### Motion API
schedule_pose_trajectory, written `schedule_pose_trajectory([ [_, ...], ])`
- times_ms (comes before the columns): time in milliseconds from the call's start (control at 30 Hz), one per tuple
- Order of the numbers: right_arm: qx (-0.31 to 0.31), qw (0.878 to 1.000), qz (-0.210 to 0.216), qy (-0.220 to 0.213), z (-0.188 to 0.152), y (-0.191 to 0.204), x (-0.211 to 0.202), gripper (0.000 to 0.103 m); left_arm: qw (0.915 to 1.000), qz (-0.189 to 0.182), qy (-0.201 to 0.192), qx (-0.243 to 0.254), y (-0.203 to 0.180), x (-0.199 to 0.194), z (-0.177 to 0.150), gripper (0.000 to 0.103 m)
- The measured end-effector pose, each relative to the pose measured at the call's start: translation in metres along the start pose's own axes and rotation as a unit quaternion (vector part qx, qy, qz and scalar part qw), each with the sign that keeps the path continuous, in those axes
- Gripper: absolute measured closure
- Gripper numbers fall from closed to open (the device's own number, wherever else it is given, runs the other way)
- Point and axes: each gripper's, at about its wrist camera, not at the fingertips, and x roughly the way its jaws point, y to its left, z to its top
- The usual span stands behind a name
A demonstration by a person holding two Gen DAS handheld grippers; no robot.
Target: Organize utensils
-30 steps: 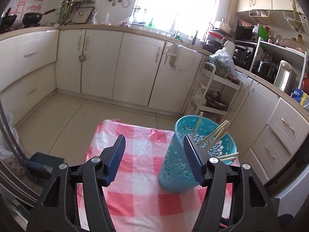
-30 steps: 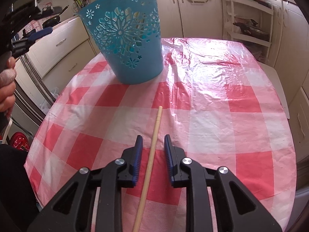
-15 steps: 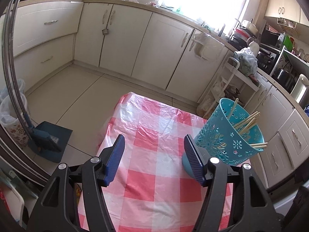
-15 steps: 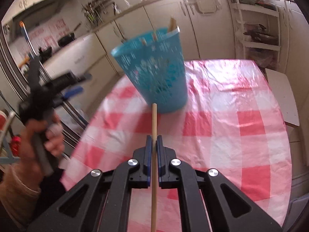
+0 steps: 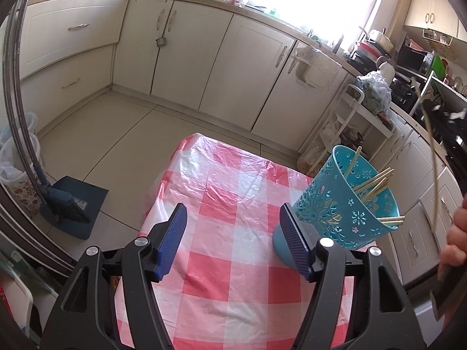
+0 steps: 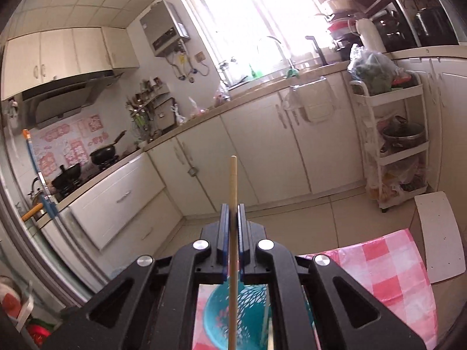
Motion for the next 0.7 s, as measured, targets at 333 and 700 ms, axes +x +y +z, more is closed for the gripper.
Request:
schedule_pose_trajectory([
  [333, -0.066, 0.993, -0.096, 0.011, -0.034, 0.003, 0.036, 0.097, 1.0000, 0.005, 0.008, 0.003, -0.002, 0.003, 0.003, 0.036],
  [700, -0.110, 0.990, -0.081, 0.035, -0.062, 0.003, 0.020, 0.084, 0.9997, 0.016, 0.014, 0.012, -0.006, 0.008, -0.002, 0.032],
])
